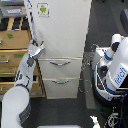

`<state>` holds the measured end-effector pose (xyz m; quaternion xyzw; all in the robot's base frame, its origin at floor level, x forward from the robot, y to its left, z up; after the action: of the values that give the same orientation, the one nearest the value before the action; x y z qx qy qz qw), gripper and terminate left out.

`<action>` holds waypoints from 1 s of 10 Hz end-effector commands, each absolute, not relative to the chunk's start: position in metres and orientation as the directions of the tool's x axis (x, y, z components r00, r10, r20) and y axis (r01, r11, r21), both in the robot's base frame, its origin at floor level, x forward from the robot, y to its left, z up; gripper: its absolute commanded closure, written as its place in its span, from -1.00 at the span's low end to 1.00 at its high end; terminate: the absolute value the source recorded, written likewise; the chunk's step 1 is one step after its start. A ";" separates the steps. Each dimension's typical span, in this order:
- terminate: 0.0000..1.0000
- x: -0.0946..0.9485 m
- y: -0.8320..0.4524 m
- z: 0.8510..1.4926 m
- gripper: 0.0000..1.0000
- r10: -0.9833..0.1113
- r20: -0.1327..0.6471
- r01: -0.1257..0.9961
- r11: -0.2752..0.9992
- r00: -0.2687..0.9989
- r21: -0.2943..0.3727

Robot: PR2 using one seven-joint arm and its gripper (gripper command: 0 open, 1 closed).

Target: Opening the fridge

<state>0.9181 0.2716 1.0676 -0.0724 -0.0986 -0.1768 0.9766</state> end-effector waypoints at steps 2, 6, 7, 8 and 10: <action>-1.00 0.911 0.269 1.044 1.00 -0.350 0.189 0.383 0.905 0.918 -0.183; -1.00 0.913 0.270 1.038 1.00 -0.349 0.184 0.381 0.906 0.919 -0.185; -1.00 0.914 0.271 1.037 1.00 -0.344 0.186 0.377 0.906 0.920 -0.192; -1.00 0.915 0.271 1.037 1.00 -0.344 0.184 0.377 0.906 0.921 -0.193; -1.00 0.915 0.273 1.034 1.00 -0.343 0.178 0.374 0.906 0.923 -0.196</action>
<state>0.9125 0.2801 1.0536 -0.1066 -0.0828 -0.1828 0.9739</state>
